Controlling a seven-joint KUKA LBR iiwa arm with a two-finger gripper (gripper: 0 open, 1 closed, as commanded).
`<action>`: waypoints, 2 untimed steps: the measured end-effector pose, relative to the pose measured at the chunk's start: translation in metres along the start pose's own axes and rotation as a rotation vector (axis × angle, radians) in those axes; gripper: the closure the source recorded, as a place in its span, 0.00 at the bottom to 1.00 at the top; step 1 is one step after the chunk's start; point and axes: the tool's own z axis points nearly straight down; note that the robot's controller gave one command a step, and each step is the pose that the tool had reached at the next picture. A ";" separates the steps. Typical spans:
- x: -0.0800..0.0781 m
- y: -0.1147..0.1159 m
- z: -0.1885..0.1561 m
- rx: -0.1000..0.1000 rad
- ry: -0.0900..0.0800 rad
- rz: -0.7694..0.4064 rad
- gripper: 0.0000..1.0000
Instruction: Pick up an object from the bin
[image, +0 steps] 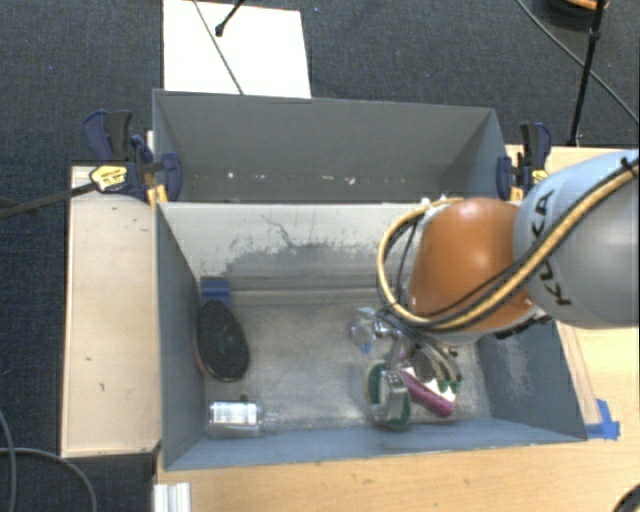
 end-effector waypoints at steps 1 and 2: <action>-0.015 -0.011 0.044 0.001 0.007 -0.130 0.00; -0.017 0.002 0.078 -0.001 0.009 -0.161 0.00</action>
Offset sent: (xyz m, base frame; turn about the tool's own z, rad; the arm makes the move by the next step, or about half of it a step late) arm 0.0161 -0.0090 -0.0431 -0.1315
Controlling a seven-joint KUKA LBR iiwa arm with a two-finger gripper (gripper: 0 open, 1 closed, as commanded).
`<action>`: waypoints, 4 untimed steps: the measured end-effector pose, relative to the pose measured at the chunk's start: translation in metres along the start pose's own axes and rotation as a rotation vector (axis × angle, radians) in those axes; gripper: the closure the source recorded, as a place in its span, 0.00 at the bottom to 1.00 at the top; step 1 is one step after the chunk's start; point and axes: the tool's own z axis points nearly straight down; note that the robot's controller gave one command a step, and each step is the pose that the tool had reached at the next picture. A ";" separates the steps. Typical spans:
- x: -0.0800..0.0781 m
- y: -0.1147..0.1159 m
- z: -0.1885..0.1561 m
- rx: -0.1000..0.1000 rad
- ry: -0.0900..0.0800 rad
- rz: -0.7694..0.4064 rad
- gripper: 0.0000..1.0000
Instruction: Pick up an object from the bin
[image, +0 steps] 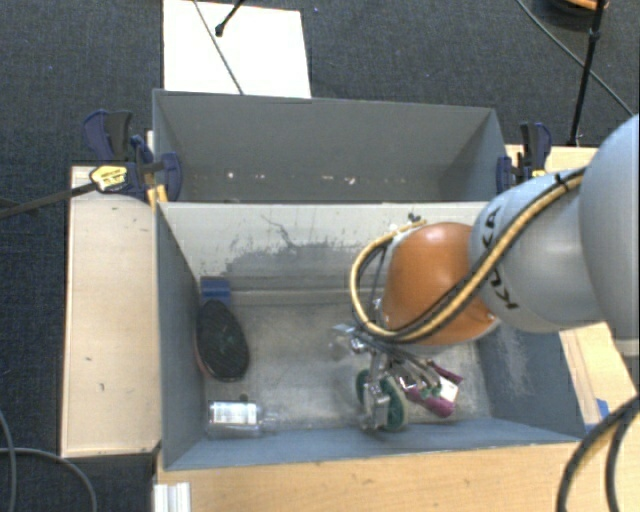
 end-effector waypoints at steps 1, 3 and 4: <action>0.011 -0.010 -0.043 0.001 -0.009 0.101 0.00; 0.012 -0.010 -0.046 0.002 -0.008 -0.131 0.00; 0.011 -0.007 0.003 0.000 0.000 -0.126 0.00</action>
Offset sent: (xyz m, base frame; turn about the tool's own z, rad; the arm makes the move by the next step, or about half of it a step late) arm -0.0094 -0.0122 0.0414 0.1012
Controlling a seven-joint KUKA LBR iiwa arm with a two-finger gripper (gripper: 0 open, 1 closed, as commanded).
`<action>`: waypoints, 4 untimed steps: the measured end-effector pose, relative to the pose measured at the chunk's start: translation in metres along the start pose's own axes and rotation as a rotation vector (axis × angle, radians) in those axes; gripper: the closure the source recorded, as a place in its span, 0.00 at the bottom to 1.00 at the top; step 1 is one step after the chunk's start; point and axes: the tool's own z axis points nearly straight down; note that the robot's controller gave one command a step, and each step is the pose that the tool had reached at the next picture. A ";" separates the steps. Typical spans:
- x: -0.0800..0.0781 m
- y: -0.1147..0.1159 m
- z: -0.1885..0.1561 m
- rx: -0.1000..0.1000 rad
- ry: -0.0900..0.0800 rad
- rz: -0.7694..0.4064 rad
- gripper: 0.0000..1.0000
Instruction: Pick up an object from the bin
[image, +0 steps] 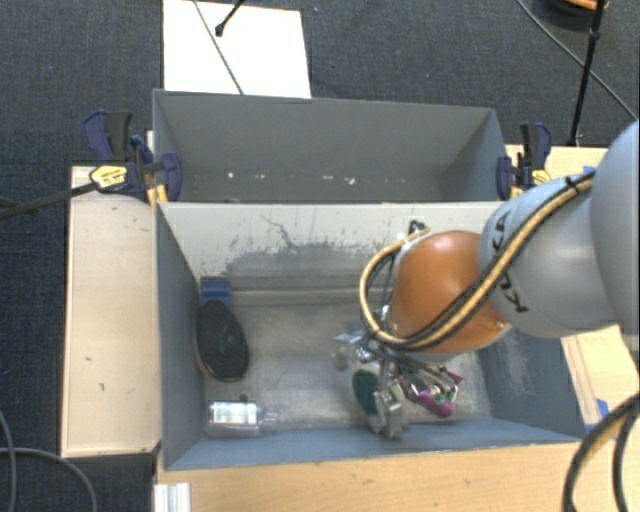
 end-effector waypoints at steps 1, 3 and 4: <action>-0.001 0.000 -0.002 0.001 -0.004 0.003 1.00; -0.023 0.010 -0.122 0.002 -0.005 -0.059 0.00; 0.001 -0.003 -0.053 0.001 0.000 -0.288 0.00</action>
Offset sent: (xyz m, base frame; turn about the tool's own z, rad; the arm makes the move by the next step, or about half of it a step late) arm 0.0000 0.0000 0.0000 0.0000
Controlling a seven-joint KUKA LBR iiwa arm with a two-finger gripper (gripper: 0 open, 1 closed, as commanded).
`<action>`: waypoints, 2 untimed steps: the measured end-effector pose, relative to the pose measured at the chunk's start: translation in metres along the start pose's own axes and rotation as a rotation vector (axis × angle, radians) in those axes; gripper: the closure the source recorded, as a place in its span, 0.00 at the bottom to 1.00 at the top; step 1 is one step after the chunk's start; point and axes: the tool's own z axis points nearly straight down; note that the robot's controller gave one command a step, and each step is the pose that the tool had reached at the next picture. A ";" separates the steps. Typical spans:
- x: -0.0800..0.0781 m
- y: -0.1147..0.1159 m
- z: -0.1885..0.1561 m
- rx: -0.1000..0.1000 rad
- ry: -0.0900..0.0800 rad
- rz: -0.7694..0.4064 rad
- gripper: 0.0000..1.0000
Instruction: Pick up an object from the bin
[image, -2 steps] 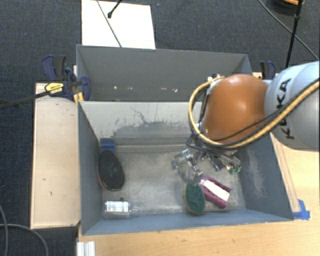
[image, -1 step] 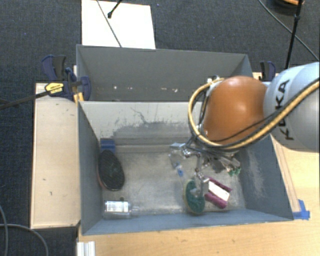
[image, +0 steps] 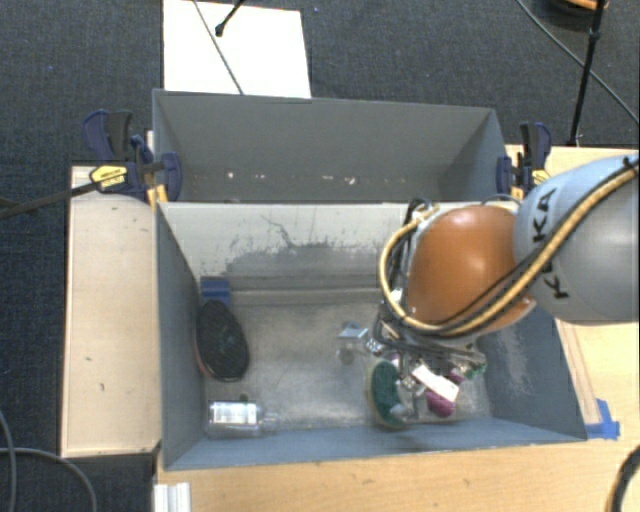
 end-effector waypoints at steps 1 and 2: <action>-0.003 0.001 -0.017 0.004 -0.006 -0.297 0.00; -0.007 -0.003 0.026 0.001 -0.001 -0.544 0.00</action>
Offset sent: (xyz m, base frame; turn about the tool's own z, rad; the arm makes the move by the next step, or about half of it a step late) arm 0.0007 0.0024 0.0168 -0.2977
